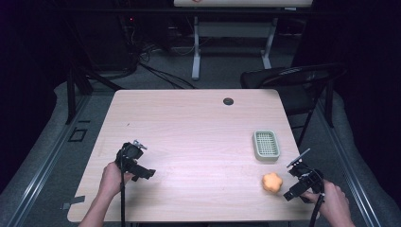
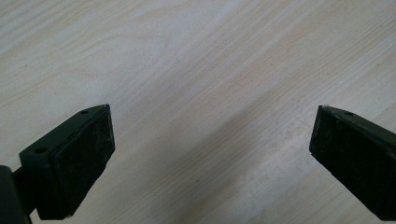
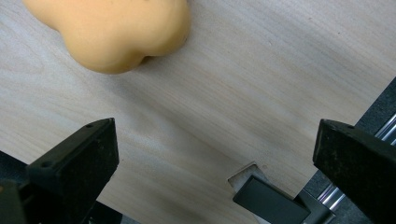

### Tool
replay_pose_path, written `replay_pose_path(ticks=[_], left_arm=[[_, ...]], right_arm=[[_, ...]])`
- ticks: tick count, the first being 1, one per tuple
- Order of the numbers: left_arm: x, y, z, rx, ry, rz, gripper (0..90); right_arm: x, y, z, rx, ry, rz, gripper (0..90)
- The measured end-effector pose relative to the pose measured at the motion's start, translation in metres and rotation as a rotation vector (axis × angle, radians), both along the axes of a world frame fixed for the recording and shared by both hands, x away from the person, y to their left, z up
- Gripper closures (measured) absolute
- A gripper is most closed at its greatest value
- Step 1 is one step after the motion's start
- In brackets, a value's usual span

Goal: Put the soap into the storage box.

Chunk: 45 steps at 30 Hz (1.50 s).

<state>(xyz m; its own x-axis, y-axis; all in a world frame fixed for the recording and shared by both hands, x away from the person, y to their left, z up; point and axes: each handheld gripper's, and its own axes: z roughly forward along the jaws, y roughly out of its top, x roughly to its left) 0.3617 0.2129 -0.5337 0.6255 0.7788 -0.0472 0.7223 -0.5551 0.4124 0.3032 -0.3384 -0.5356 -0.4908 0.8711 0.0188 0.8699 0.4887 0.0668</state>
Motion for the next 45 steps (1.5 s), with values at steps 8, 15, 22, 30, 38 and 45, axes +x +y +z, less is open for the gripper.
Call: replay_pose_path(ticks=[8, 15, 22, 30, 38, 45], left_arm=[[0.0, 0.0, 0.0, -0.002, -0.003, -0.004, 0.2], [0.001, -0.003, 0.0, 0.001, -0.007, -0.009, 0.2], [0.001, -0.002, 0.0, -0.001, -0.004, -0.009, 0.2], [0.001, -0.003, 0.0, -0.002, -0.006, -0.008, 0.2], [0.001, -0.003, 0.0, -0.002, -0.006, -0.008, 0.2], [0.001, -0.004, 0.0, -0.001, -0.002, -0.011, 0.2]], right_arm=[[-0.002, -0.001, -0.004, 0.008, -0.011, -0.034, 0.0], [-0.003, 0.002, 0.001, -0.004, -0.012, -0.021, 0.0], [-0.006, 0.024, 0.004, 0.059, -0.095, -0.026, 0.0], [0.006, 0.041, 0.019, -0.034, -0.02, 0.118, 0.0], [0.014, 0.06, 0.015, -0.009, -0.062, 0.09, 0.0], [0.024, 0.063, 0.013, -0.018, -0.058, 0.043, 0.0]])
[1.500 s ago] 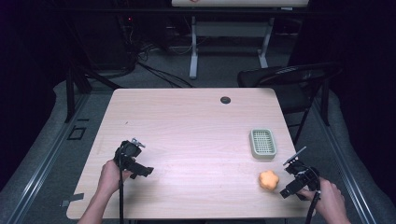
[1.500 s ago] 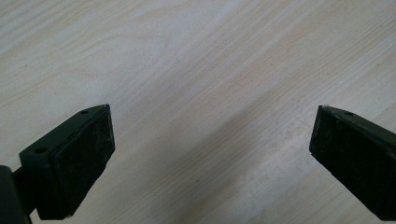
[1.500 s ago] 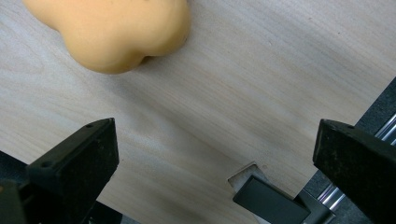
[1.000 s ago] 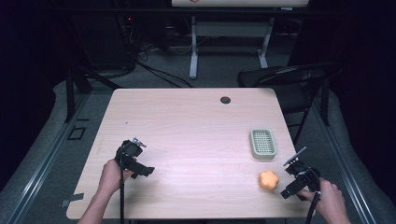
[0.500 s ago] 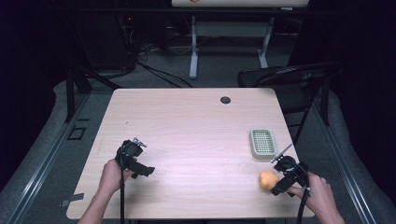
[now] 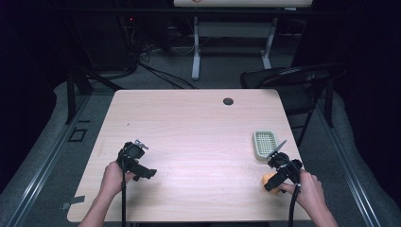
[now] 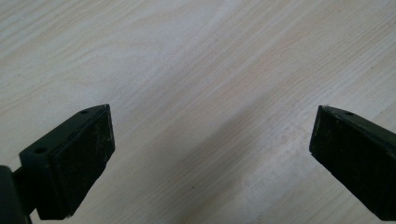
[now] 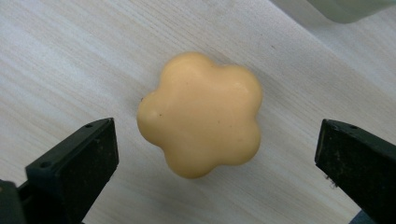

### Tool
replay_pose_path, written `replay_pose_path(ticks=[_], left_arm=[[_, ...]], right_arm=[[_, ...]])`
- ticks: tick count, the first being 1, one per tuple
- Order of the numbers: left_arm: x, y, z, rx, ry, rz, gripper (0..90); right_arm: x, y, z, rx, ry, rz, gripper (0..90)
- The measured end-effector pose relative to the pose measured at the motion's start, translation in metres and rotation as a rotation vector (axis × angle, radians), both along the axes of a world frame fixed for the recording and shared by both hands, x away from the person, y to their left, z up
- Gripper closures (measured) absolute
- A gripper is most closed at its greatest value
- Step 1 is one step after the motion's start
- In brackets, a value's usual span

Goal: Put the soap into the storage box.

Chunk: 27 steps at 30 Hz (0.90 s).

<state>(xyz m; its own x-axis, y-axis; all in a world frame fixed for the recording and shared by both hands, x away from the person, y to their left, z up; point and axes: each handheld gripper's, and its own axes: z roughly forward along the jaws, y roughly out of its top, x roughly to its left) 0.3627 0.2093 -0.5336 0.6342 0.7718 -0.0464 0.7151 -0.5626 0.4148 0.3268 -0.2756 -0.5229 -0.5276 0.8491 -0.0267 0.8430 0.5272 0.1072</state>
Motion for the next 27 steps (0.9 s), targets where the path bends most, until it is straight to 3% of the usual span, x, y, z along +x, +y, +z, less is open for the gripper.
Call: replay_pose_path(ticks=[4, 5, 7, 13, 14, 16, 17, 19, 20, 21, 22, 23, 25, 26, 27], left_arm=[[0.0, 0.0, 0.0, -0.001, 0.002, 0.0, 0.2], [0.0, 0.0, 0.0, -0.004, 0.002, 0.0, 0.2], [0.0, 0.0, 0.0, -0.004, 0.002, 0.0, 0.2], [0.0, 0.0, 0.0, -0.004, 0.004, -0.001, 0.2], [0.0, 0.0, 0.0, -0.003, 0.004, 0.0, 0.2], [0.0, 0.0, 0.0, -0.002, 0.002, 0.001, 0.2], [0.0, 0.0, 0.0, -0.002, -0.002, 0.003, 0.2], [0.0, 0.0, 0.0, -0.004, 0.004, 0.001, 0.2], [0.0, 0.0, 0.0, -0.005, 0.004, 0.0, 0.2], [0.0, 0.0, 0.0, -0.005, 0.004, 0.0, 0.2], [0.0, 0.0, 0.0, -0.005, 0.005, -0.001, 0.2], [0.0, 0.0, 0.0, -0.005, 0.004, -0.001, 0.2], [0.0, 0.0, 0.0, -0.005, 0.005, -0.001, 0.2], [0.0, 0.0, 0.0, -0.005, 0.005, -0.001, 0.2], [0.0, 0.0, 0.0, -0.005, 0.004, -0.001, 0.2]], right_arm=[[0.002, -0.002, -0.001, 0.006, 0.005, -0.024, 0.0], [0.001, -0.002, -0.004, 0.025, -0.019, -0.055, 0.0], [0.002, -0.002, -0.003, 0.011, 0.006, -0.035, 0.0], [0.004, 0.004, -0.008, 0.009, 0.005, -0.023, 0.0], [0.003, 0.007, -0.012, 0.042, -0.022, -0.055, 0.0], [0.003, 0.008, -0.014, 0.044, -0.024, -0.054, 0.0], [0.007, 0.008, -0.011, -0.002, 0.019, -0.011, 0.0], [0.007, 0.01, -0.015, 0.002, 0.013, -0.019, 0.0], [0.008, 0.01, -0.015, -0.013, 0.034, -0.007, 0.0], [0.007, 0.011, -0.019, 0.004, 0.015, -0.024, 0.0], [0.01, 0.01, -0.015, -0.042, 0.061, 0.018, 0.0], [0.007, 0.011, -0.021, 0.005, 0.025, -0.027, 0.0], [0.008, 0.01, -0.024, 0.024, 0.027, -0.029, 1.8], [0.011, 0.01, -0.02, -0.019, 0.065, 0.011, 2.7], [0.011, 0.01, -0.021, -0.023, 0.074, 0.018, 3.1]])
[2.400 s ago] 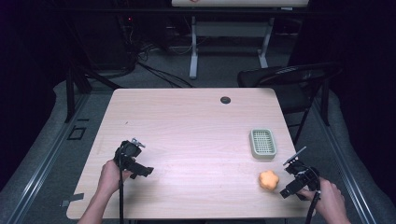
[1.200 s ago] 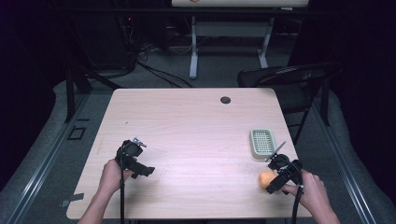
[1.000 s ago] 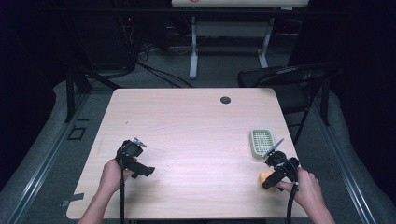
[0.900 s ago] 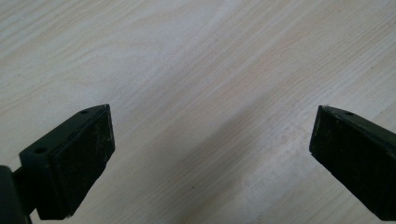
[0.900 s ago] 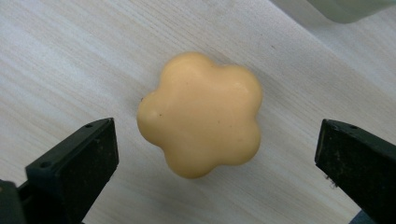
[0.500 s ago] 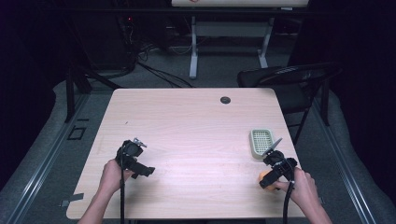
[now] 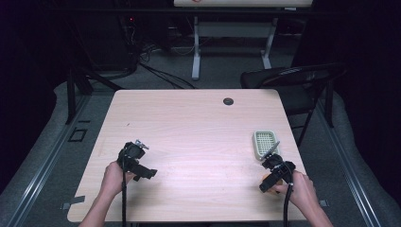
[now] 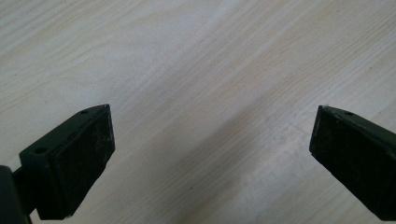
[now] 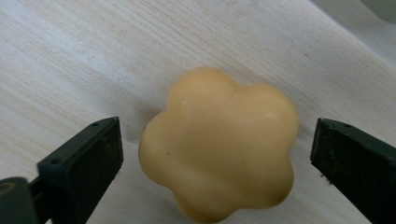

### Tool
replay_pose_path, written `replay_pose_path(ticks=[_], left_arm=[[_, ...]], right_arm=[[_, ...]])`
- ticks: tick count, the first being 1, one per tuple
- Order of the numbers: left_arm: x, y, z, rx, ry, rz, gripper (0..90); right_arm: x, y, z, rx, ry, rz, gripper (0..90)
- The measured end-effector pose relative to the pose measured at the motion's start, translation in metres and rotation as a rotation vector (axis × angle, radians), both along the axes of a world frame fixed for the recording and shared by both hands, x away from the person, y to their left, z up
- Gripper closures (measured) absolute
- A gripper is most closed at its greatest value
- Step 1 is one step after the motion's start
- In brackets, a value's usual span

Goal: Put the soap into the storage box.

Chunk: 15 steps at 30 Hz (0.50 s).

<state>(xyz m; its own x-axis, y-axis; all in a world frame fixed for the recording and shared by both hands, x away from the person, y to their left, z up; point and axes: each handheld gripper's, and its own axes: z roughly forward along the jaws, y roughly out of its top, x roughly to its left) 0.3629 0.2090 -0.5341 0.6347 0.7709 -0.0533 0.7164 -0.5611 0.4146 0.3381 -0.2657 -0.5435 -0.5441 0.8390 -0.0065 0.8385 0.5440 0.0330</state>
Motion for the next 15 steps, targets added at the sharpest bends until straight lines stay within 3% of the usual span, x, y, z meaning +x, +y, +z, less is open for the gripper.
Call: replay_pose_path(ticks=[2, 6, 7, 11, 12, 15], left_arm=[[0.0001, 0.0001, -0.0001, 0.0, 0.0, 0.001, 0.2], [0.0, -0.0002, -0.0003, 0.002, -0.002, 0.001, 0.2], [0.0, -0.0002, -0.0004, 0.001, -0.003, 0.002, 0.2], [0.0002, 0.0001, -0.0004, 0.001, 0.002, 0.001, 0.2], [0.0002, 0.0002, -0.0003, 0.0, 0.001, 0.001, 0.2], [0.0003, 0.0, -0.0003, 0.002, 0.003, -0.001, 0.2]], right_arm=[[-0.0023, 0.0011, -0.0033, 0.034, -0.033, -0.032, 7.2], [-0.0014, 0.0012, -0.0026, 0.016, -0.018, -0.015, 13.7], [-0.0031, 0.0022, -0.0055, 0.039, -0.041, -0.04, 13.8], [-0.0014, 0.0025, -0.004, 0.01, -0.013, -0.009, 14.2], [-0.0042, 0.0038, -0.0086, 0.058, -0.052, -0.052, 15.0], [-0.0006, 0.004, -0.0042, 0.0, -0.009, -0.002, 20.0]])
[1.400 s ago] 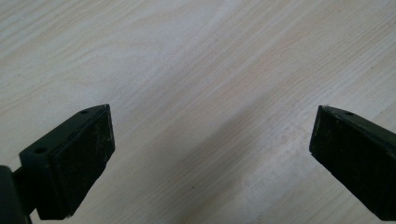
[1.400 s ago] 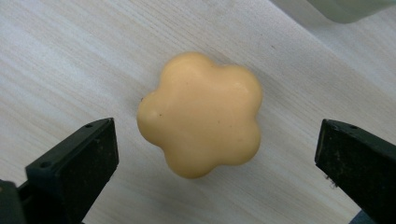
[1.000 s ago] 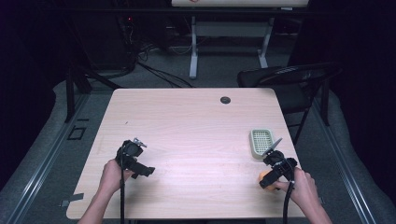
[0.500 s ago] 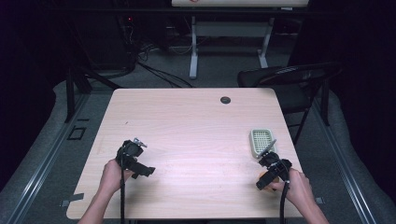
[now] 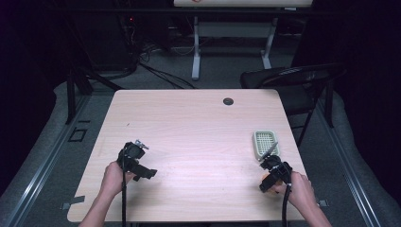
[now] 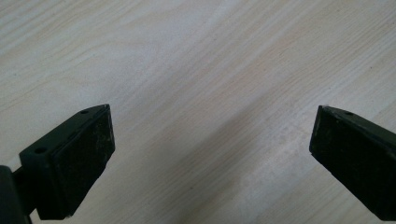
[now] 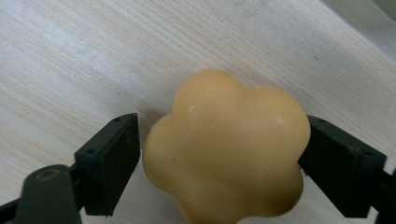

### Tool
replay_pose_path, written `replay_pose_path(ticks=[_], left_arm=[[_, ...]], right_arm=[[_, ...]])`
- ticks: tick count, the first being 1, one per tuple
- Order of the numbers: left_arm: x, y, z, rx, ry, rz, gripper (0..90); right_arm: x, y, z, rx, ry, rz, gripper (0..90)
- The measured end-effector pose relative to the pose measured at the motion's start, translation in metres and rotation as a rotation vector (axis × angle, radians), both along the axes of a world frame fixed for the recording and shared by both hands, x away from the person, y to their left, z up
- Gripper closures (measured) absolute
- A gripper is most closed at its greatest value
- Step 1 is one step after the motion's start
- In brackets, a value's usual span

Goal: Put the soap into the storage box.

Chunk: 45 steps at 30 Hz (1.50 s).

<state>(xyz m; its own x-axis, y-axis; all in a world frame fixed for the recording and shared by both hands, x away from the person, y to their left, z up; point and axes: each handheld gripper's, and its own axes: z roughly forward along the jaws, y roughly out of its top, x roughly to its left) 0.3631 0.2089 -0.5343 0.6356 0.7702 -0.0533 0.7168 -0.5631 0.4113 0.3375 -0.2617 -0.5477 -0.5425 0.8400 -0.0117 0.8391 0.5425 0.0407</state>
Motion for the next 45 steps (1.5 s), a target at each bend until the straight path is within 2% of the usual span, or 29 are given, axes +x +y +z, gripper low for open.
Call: replay_pose_path(ticks=[1, 2, 3, 4, 5, 7, 8, 15, 16, 19, 27, 30, 31, 33, 35, 37, 38, 42, 43, 44, 45], left_arm=[[0.0, 0.0, 0.0, 0.001, -0.006, 0.003, 0.2], [0.0, 0.0, 0.0, -0.001, -0.003, 0.002, 0.2], [0.0, 0.0, 0.0, -0.001, -0.003, 0.002, 0.2], [0.0, 0.0, 0.0, 0.0, -0.002, 0.003, 0.2], [0.0, 0.001, 0.0, 0.0, -0.003, 0.003, 0.2], [0.0, 0.001, 0.0, 0.0, -0.003, 0.003, 0.2], [0.0, 0.0, 0.0, -0.001, -0.002, 0.002, 0.2], [0.0, 0.0, 0.0, 0.0, -0.003, 0.002, 0.2], [0.0, 0.0, 0.0, 0.0, -0.002, 0.002, 0.2], [0.0, 0.0, 0.0, 0.0, -0.003, 0.002, 0.2], [0.0, 0.001, 0.0, 0.001, -0.004, 0.002, 0.2], [0.0, 0.001, 0.0, 0.001, -0.004, 0.002, 0.2], [0.0, 0.001, 0.0, 0.001, -0.004, 0.002, 0.2], [0.0, 0.001, 0.0, 0.001, -0.004, 0.002, 0.2], [0.0, 0.001, 0.0, 0.001, -0.004, 0.002, 0.2], [0.0, 0.001, 0.001, 0.002, -0.004, 0.002, 0.2], [0.0, 0.001, 0.001, 0.002, -0.004, 0.002, 0.2], [0.0, 0.001, 0.0, 0.001, -0.004, 0.002, 0.2], [0.0, 0.001, 0.0, 0.0, -0.007, 0.005, 0.2], [0.0, 0.001, 0.0, 0.0, -0.007, 0.005, 0.2], [0.0, 0.001, 0.0, 0.002, -0.008, 0.005, 0.2]], right_arm=[[0.0, 0.001, -0.001, 0.006, -0.009, -0.011, 21.6], [-0.002, 0.003, -0.005, 0.044, -0.047, -0.042, 22.3], [-0.002, 0.003, -0.005, 0.044, -0.047, -0.042, 22.3], [0.002, 0.004, -0.001, -0.012, -0.004, 0.002, 23.3], [0.002, 0.004, 0.0, -0.023, 0.005, 0.012, 23.3], [0.002, 0.003, 0.0, -0.018, 0.005, 0.009, 23.8], [0.001, 0.002, -0.003, 0.004, -0.016, -0.008, 24.5], [0.001, 0.001, -0.002, 0.002, -0.004, -0.013, 26.2], [0.0, 0.001, -0.004, 0.026, -0.021, -0.037, 26.4], [0.002, 0.001, 0.0, -0.008, 0.007, -0.007, 26.6], [0.001, 0.001, 0.0, 0.015, 0.011, -0.011, 26.7], [0.001, 0.0, 0.002, 0.01, 0.008, -0.005, 26.7], [0.001, 0.0, 0.003, 0.012, 0.006, -0.006, 26.7], [-0.002, 0.0, 0.001, 0.047, -0.027, -0.037, 26.7], [0.002, -0.001, 0.007, 0.0, 0.013, 0.007, 26.7], [0.002, -0.001, 0.007, 0.0, 0.013, 0.007, 26.7], [0.0, -0.002, 0.006, 0.02, -0.011, -0.011, 26.7], [0.0, -0.003, 0.009, 0.018, -0.006, -0.011, 26.7], [-0.002, -0.004, 0.007, 0.053, -0.039, -0.04, 26.7], [-0.002, -0.004, 0.007, 0.053, -0.039, -0.04, 26.7], [0.001, -0.006, 0.012, 0.017, -0.001, -0.002, 26.7]])
